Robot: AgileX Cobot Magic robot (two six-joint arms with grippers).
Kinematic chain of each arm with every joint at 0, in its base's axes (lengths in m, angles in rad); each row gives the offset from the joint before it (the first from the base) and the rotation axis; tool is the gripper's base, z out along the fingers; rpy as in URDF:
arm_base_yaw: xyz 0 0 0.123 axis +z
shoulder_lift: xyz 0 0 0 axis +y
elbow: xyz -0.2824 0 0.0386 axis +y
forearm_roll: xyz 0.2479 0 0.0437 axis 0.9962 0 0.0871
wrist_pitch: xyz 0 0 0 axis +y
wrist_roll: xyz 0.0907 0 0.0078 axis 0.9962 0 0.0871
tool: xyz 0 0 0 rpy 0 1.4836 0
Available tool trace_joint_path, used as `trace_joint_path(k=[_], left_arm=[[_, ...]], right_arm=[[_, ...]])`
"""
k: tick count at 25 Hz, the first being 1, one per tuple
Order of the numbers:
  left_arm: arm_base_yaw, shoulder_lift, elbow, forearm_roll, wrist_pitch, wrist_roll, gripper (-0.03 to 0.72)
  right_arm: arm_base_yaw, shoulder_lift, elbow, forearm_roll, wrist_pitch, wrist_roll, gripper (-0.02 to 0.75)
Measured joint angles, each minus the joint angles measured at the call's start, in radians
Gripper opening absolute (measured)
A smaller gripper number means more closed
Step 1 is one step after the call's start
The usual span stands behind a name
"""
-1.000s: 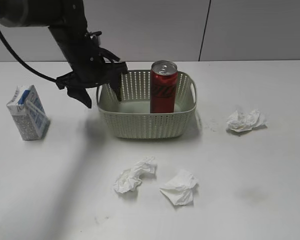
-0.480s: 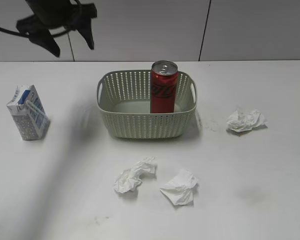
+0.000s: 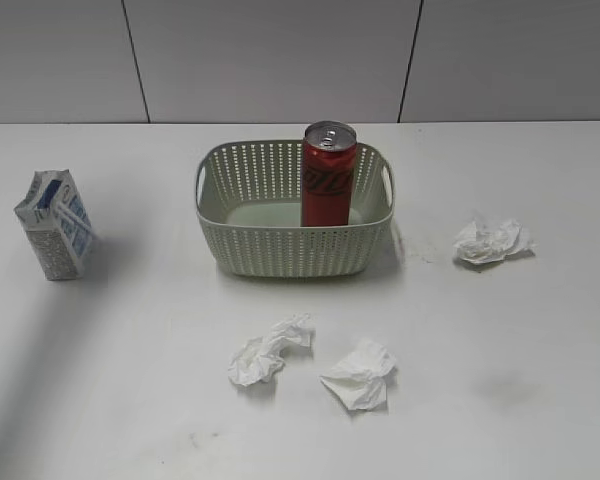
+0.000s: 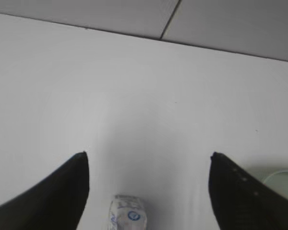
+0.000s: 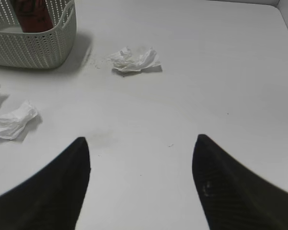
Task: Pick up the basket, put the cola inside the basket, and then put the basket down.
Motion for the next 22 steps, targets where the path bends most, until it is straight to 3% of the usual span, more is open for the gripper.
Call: trace_joint_path(k=[7,13,18,22], left_arm=[[-0.044,-0.236,0.197,0.006,0.0,0.077,0.573],[-0.06,-0.457,0.528,0.064,0.001,0.127,0.573],[-0.06,-0.677,0.828,0.081,-0.002,0.134,0.573],[-0.06,-0.874,1.022,0.088,-0.053,0.134,0.573]], right_arm=[[0.0,0.0,0.0,-0.002,0.0,0.0,0.517],[0.0,0.0,0.0,-0.037,0.0,0.037,0.522],[0.0,0.0,0.0,-0.037,0.0,0.048,0.596],[0.0,0.0,0.0,-0.037,0.0,0.049,0.614]])
